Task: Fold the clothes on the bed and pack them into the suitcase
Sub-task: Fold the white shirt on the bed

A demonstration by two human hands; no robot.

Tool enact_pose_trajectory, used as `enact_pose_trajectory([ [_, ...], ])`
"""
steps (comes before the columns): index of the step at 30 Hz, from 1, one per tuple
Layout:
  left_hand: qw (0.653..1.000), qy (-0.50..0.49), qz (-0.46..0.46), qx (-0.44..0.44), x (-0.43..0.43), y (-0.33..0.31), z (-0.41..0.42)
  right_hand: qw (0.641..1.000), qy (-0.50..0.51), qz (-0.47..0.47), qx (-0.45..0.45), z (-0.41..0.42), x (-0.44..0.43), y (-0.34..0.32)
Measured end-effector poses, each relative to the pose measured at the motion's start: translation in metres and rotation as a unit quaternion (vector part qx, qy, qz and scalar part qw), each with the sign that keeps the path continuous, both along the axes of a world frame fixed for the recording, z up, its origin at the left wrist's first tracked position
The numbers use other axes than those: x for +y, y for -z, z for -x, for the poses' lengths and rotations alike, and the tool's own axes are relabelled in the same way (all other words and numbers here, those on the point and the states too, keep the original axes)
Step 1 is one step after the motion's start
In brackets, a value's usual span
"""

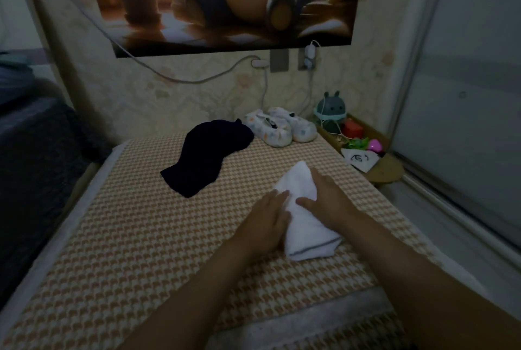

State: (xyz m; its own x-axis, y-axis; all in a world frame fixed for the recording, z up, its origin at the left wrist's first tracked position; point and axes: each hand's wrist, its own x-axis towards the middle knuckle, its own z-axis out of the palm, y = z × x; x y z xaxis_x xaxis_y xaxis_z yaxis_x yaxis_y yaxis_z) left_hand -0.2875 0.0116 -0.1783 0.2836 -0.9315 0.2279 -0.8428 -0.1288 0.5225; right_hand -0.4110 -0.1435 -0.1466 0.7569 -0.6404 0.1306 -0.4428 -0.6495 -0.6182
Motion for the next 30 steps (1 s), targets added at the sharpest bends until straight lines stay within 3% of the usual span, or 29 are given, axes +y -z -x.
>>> enact_pose_trajectory([
  [4, 0.999, 0.019, -0.025, -0.041, -0.024, 0.01, 0.01, 0.992, -0.011, 0.113, 0.058, 0.015, -0.002, 0.017],
  [7, 0.999, 0.016, 0.012, -0.039, -0.028, 0.008, 0.008, 0.987, -0.052, 0.093, 0.117, 0.027, 0.015, 0.019],
  [10, 0.999, -0.043, 0.012, 0.026, -0.032, 0.01, 0.005, 0.979, -0.065, 0.109, 0.158, 0.032, 0.037, 0.022],
  [14, 0.987, -0.072, -0.056, 0.131, -0.049, 0.011, 0.008, 0.979, -0.05, 0.121, 0.154, 0.034, 0.039, 0.027],
  [19, 0.983, -0.067, 0.007, 0.174, -0.086, 0.003, 0.02, 0.978, -0.029, 0.164, 0.125, 0.047, -0.007, 0.023],
  [24, 0.997, -0.009, -0.039, 0.073, -0.145, 0.006, 0.024, 0.981, -0.022, 0.143, 0.131, 0.076, -0.08, 0.02],
  [27, 0.998, 0.004, -0.004, -0.067, -0.164, 0.001, 0.022, 0.971, -0.053, 0.137, 0.187, 0.084, -0.102, 0.011],
  [28, 0.992, 0.006, 0.03, -0.121, -0.167, -0.003, 0.022, 0.971, -0.069, 0.09, 0.21, 0.084, -0.105, 0.006],
  [30, 0.988, -0.008, 0.061, -0.139, -0.176, -0.011, 0.022, 0.975, -0.081, -0.049, 0.203, 0.082, -0.107, -0.001],
])
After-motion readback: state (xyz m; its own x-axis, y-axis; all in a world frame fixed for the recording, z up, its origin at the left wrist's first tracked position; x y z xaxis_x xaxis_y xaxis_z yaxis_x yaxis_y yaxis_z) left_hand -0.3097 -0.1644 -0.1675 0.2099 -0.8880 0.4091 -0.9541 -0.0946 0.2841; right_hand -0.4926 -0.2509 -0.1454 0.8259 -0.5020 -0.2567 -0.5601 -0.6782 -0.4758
